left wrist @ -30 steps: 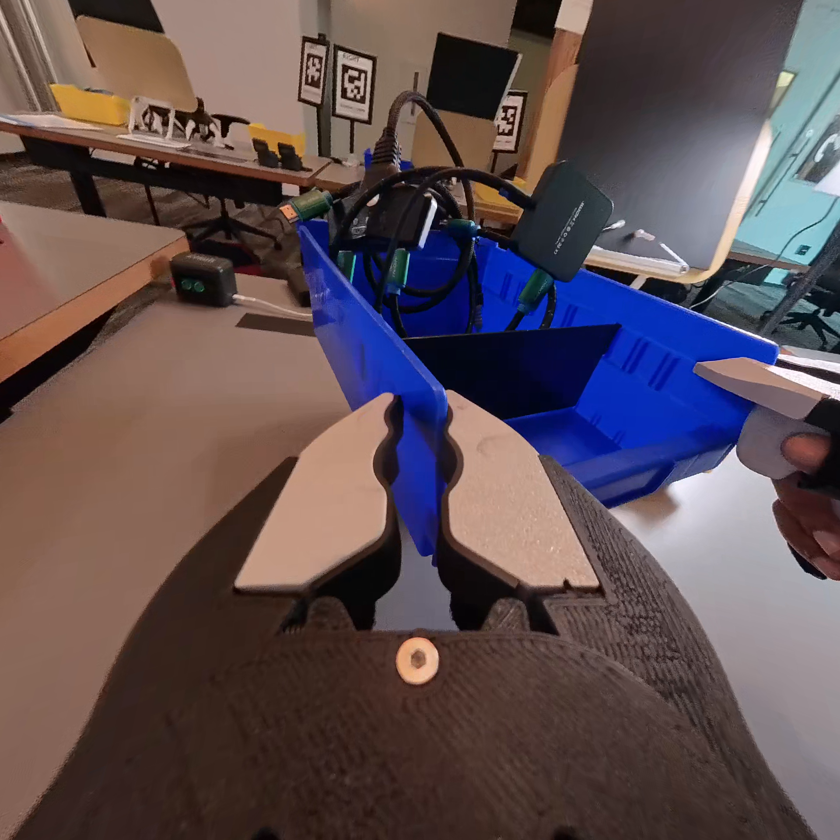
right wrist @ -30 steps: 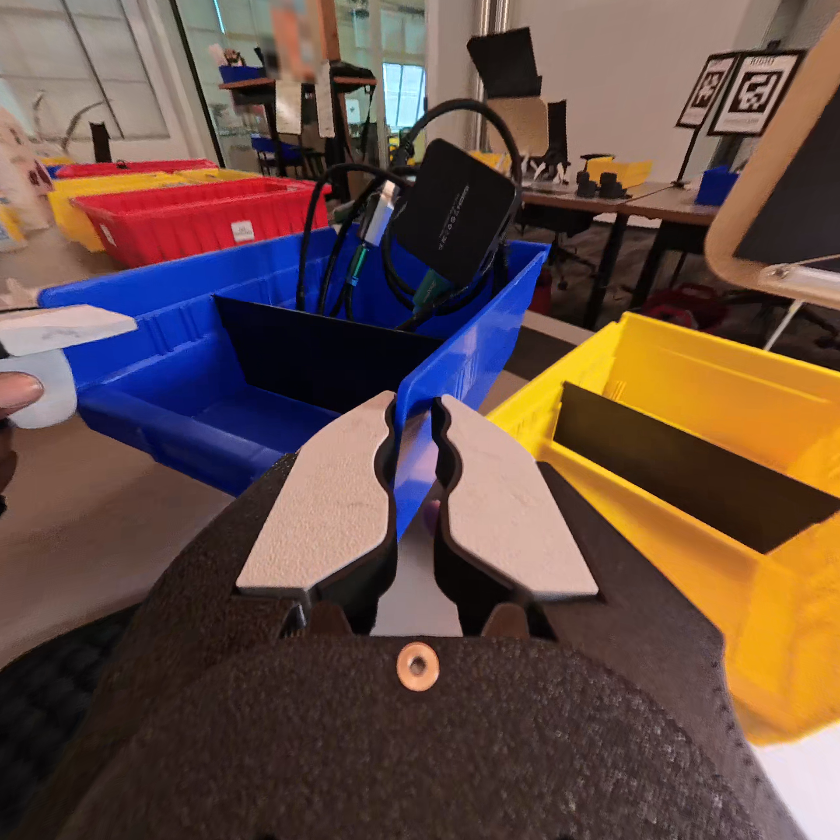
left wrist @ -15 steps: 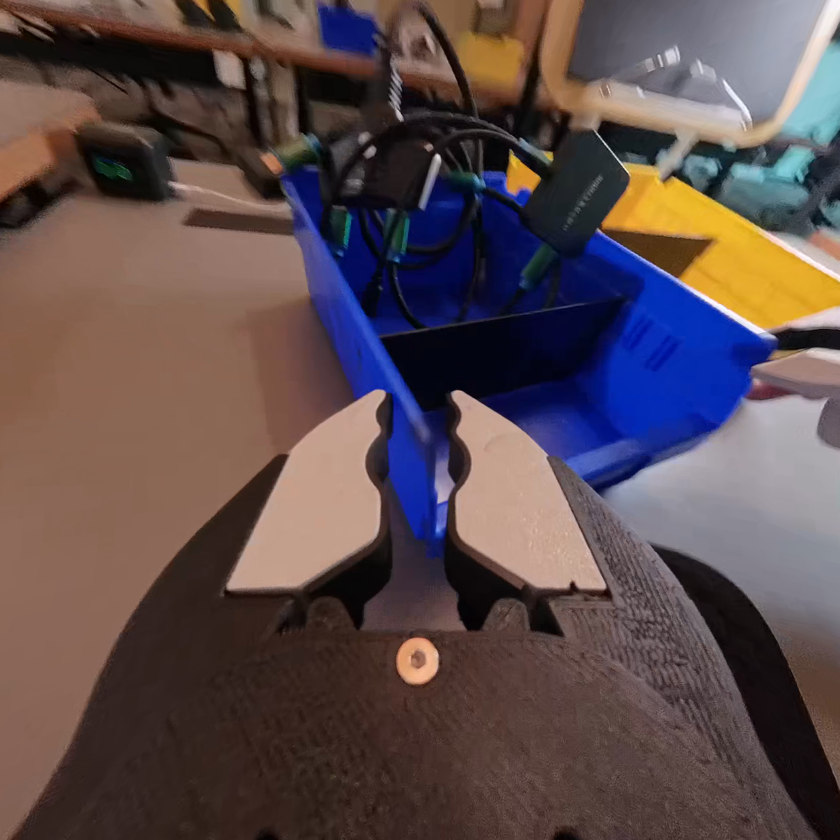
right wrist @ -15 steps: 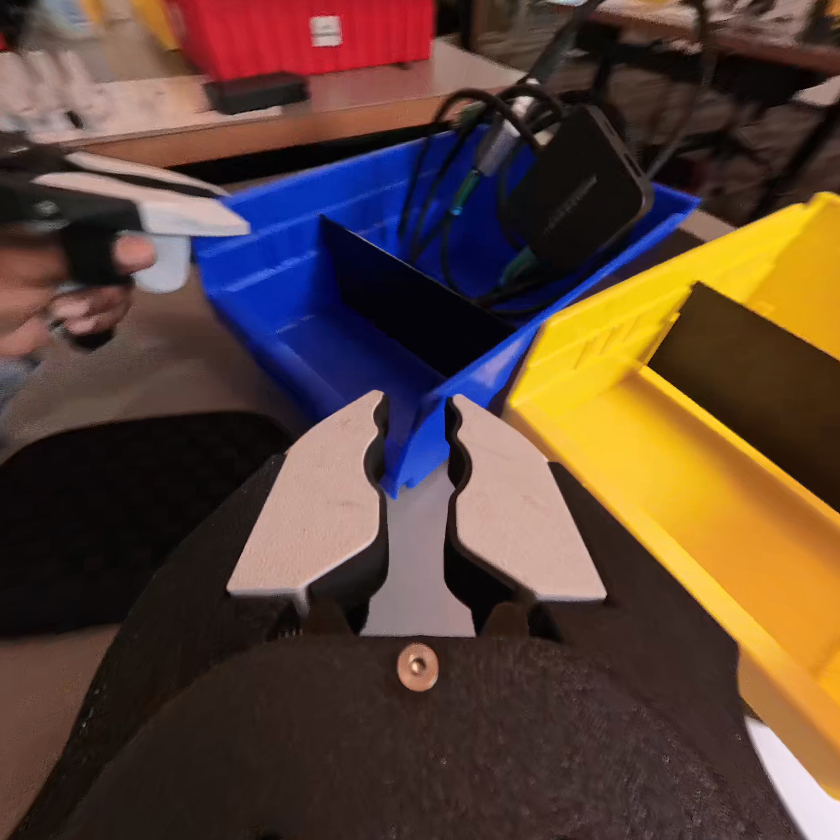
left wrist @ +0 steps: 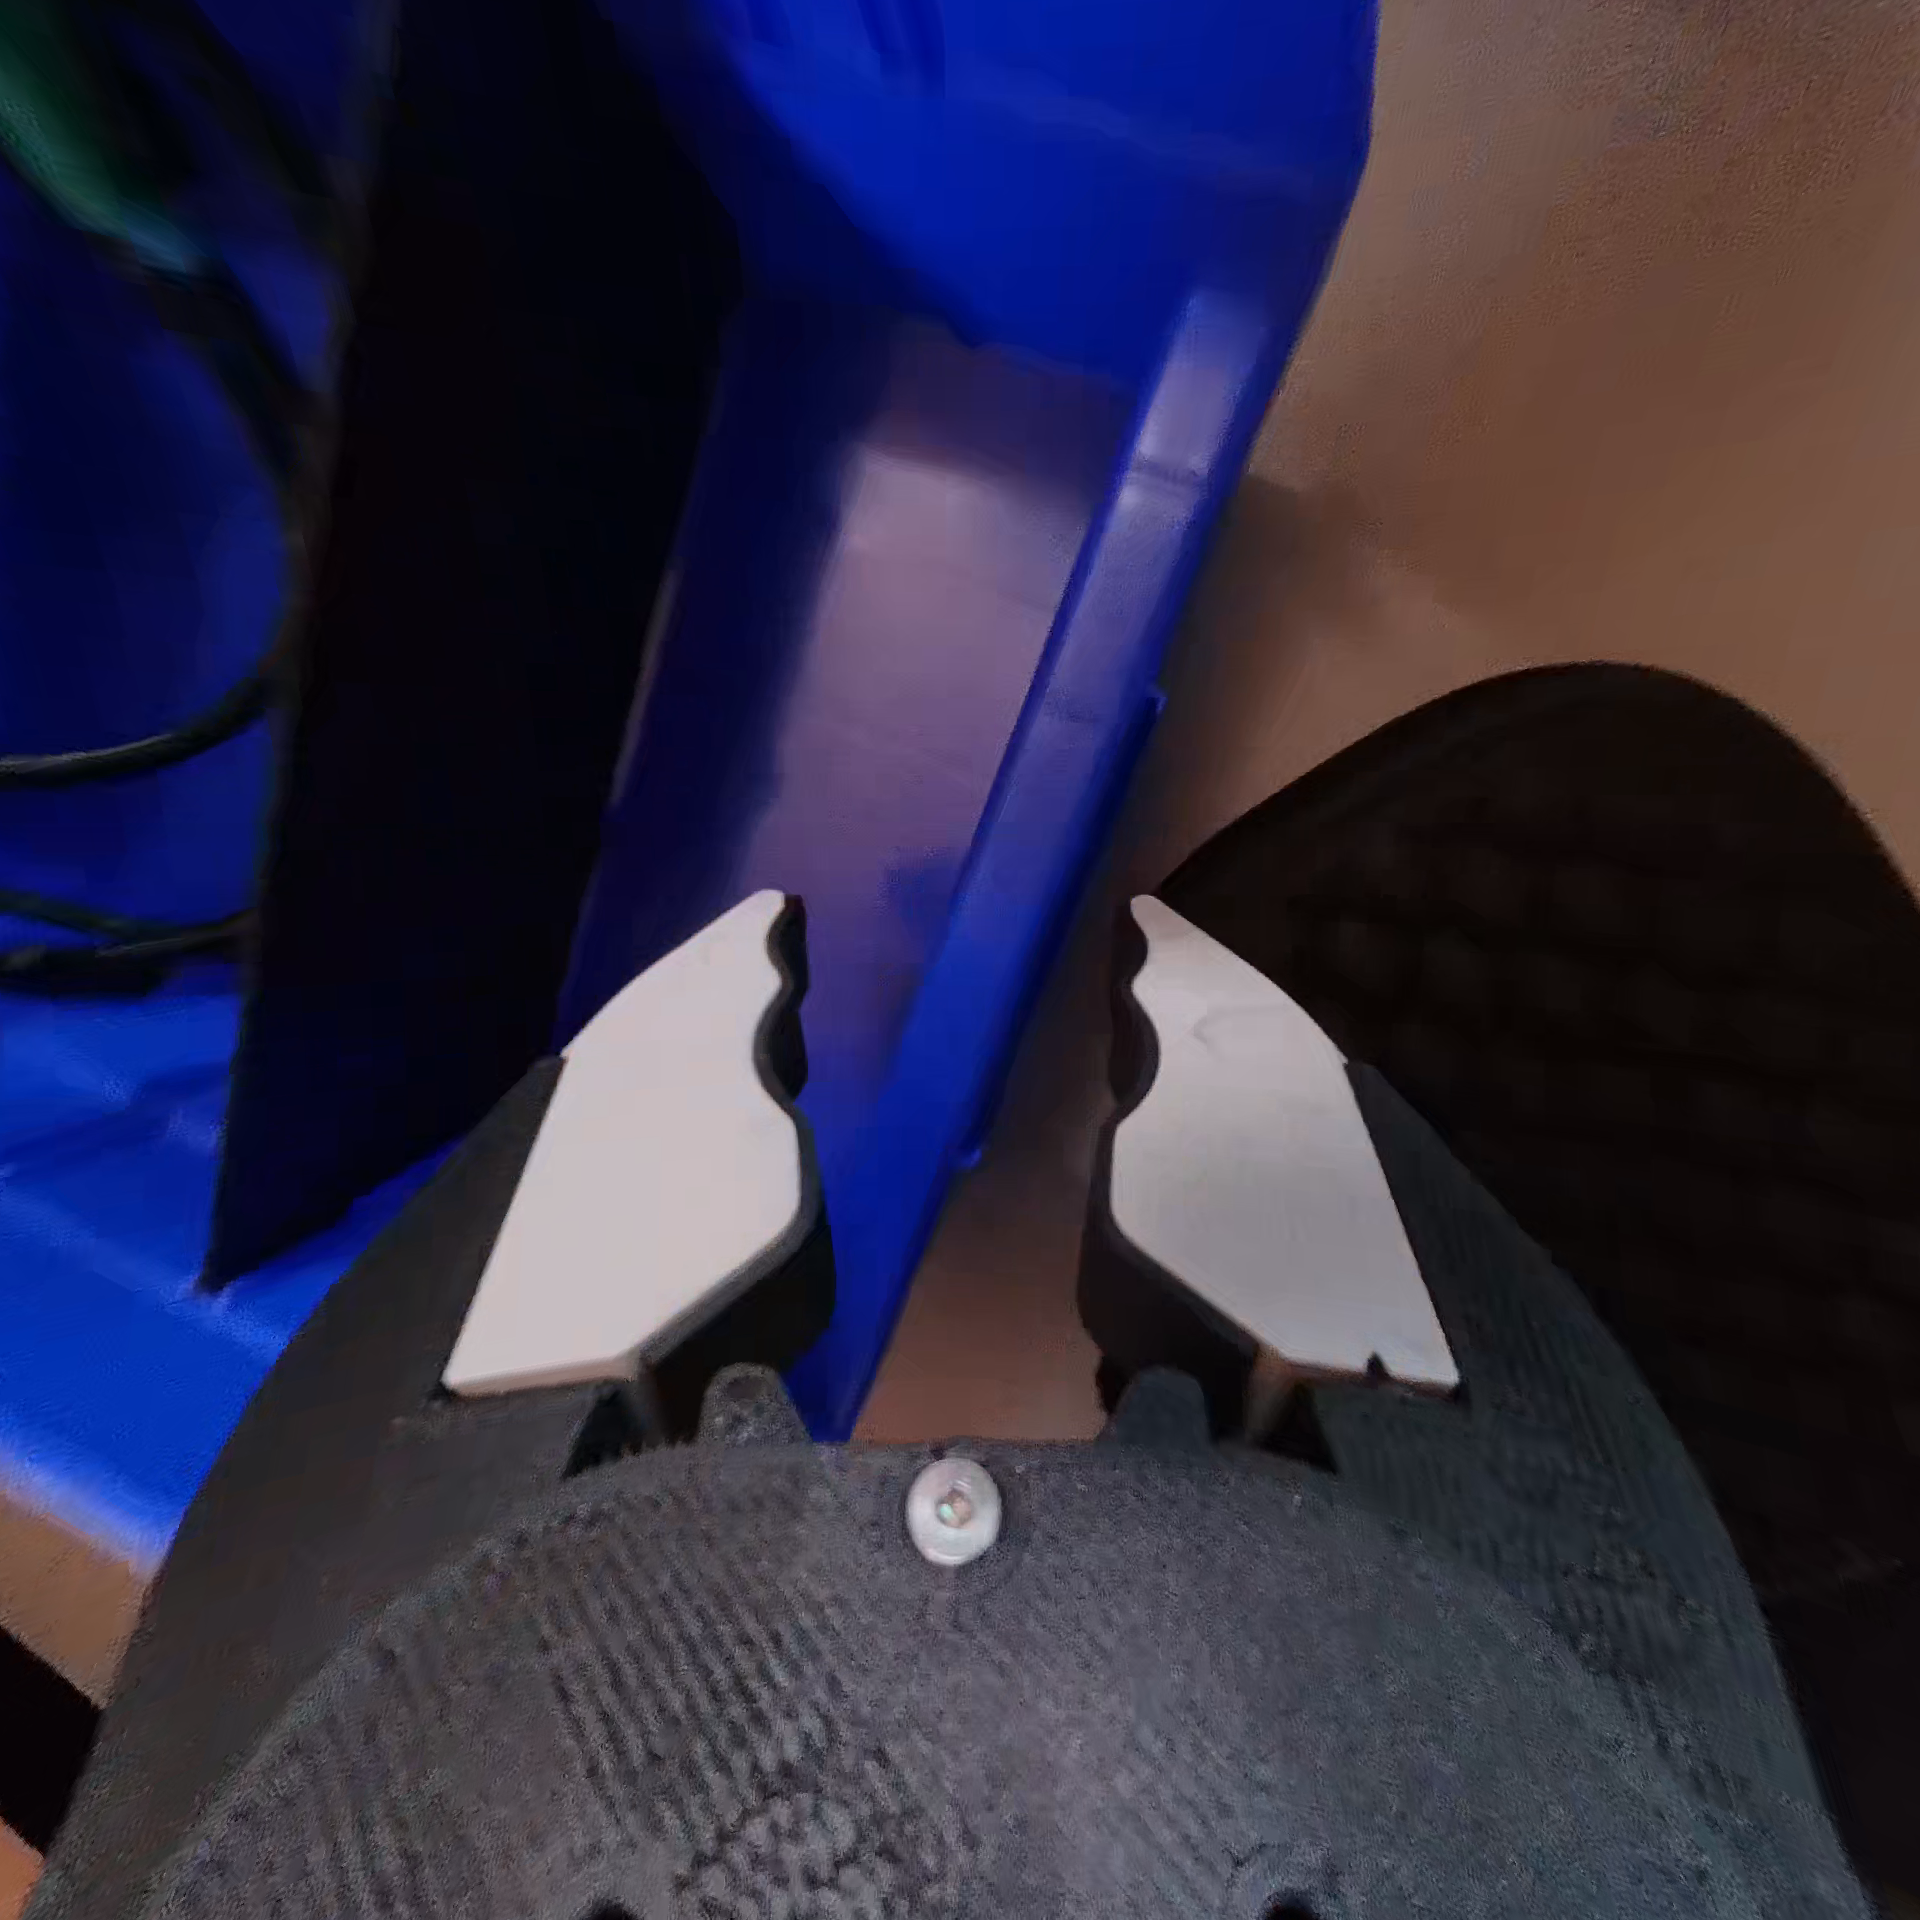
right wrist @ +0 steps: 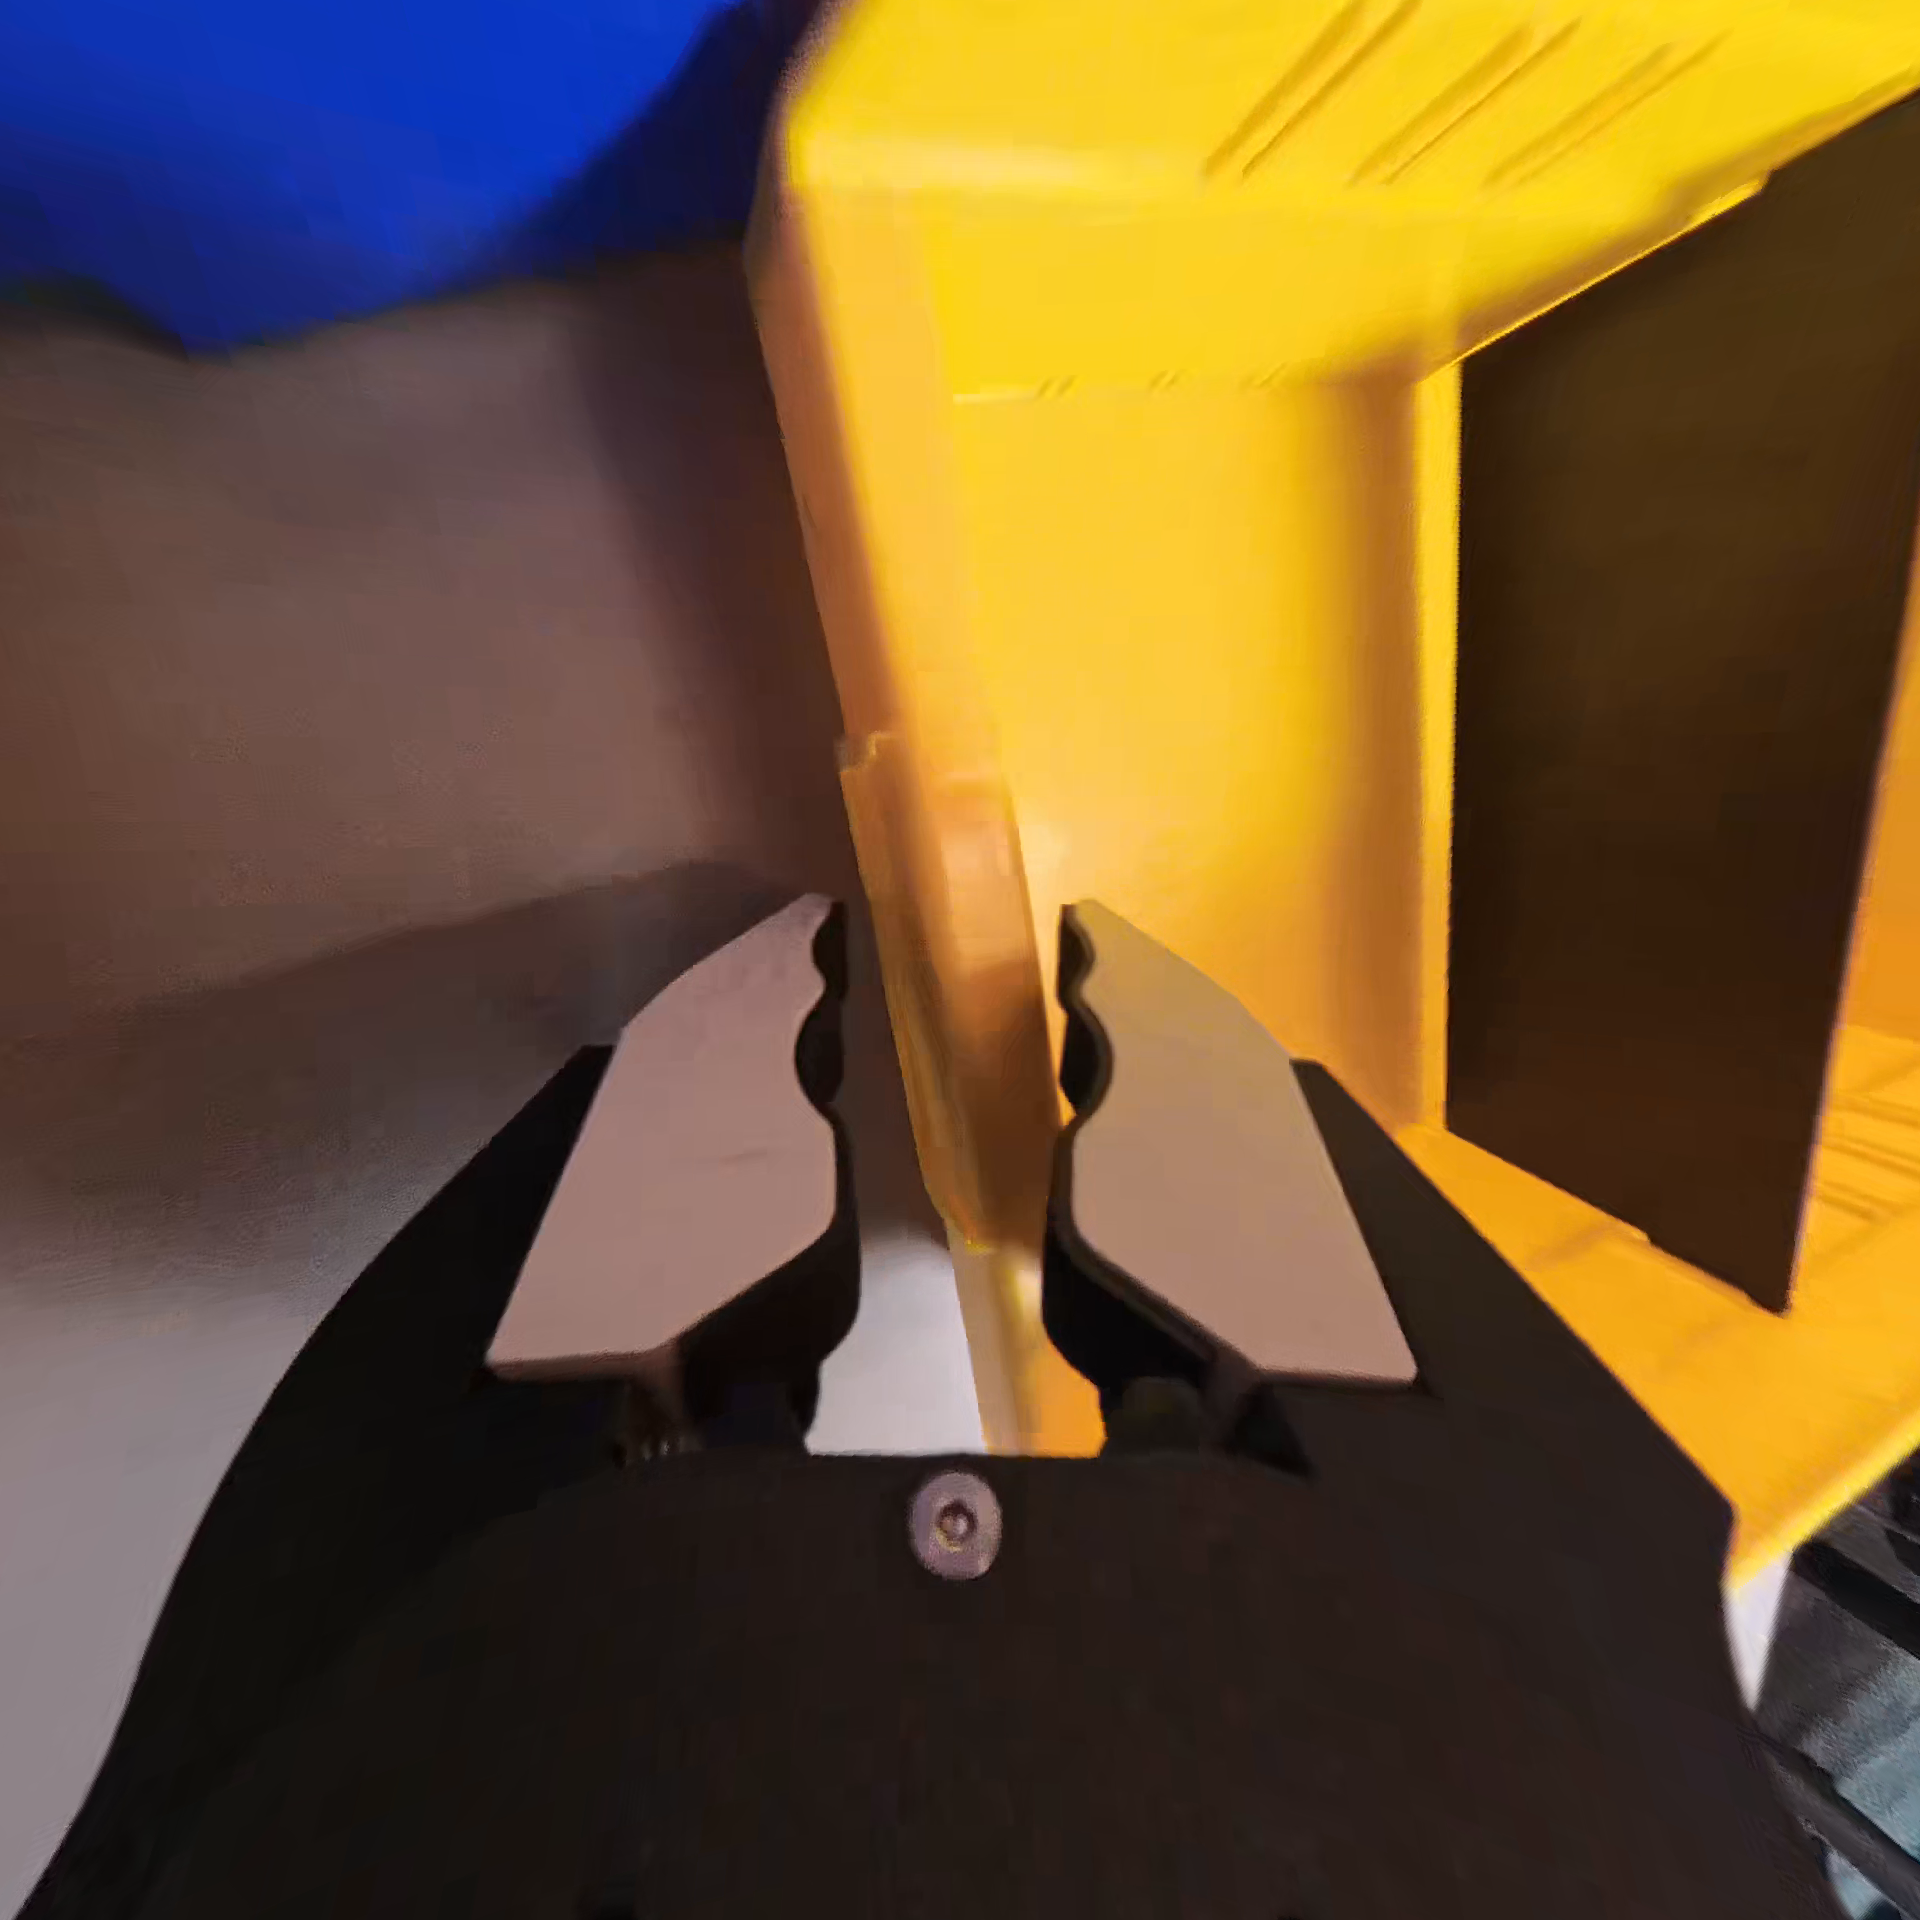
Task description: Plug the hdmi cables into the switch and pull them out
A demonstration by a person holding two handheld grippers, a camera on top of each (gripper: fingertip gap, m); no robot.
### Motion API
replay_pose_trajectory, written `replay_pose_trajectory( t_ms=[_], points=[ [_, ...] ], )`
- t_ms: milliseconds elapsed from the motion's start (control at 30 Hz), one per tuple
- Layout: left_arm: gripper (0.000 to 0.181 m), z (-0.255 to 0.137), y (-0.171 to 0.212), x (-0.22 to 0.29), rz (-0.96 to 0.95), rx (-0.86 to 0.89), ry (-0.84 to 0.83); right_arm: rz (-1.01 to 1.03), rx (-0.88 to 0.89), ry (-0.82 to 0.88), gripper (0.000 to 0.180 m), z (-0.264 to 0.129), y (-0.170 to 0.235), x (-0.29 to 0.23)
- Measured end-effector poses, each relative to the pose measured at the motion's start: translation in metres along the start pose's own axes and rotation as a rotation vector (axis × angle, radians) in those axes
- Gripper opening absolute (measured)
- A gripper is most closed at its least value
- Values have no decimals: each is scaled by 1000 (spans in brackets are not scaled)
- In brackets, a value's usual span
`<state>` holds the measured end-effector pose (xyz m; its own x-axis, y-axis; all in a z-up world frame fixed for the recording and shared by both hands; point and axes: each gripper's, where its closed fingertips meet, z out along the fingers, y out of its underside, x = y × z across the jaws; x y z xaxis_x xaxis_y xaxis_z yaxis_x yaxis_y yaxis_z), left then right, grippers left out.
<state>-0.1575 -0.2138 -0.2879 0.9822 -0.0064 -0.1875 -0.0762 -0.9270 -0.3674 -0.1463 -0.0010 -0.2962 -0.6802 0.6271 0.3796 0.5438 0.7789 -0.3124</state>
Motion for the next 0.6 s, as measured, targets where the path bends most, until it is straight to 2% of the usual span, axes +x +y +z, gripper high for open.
replay_pose_trajectory(
  t_ms=[33, 100, 200, 400, 600],
  points=[
    [50, 9, 2, 2, 21, -36, 25, -15, 7, 27, 34, 2, 3, 2],
    [41, 18, -1, 7, 29, -38, 77, -19, 28, 29, 32, -4, 9, -4],
    [39, 20, -6, 6, 43, -28, 46, 17, 37, 24, 30, -20, 31, -22],
    [34, 23, -18, 4, 67, -2, -17, 104, -14, 74, 30, -60, 111, -43],
    [33, 28, -28, -6, 54, 5, -45, 194, -94, 124, 30, -83, 196, -33]
  ],
)
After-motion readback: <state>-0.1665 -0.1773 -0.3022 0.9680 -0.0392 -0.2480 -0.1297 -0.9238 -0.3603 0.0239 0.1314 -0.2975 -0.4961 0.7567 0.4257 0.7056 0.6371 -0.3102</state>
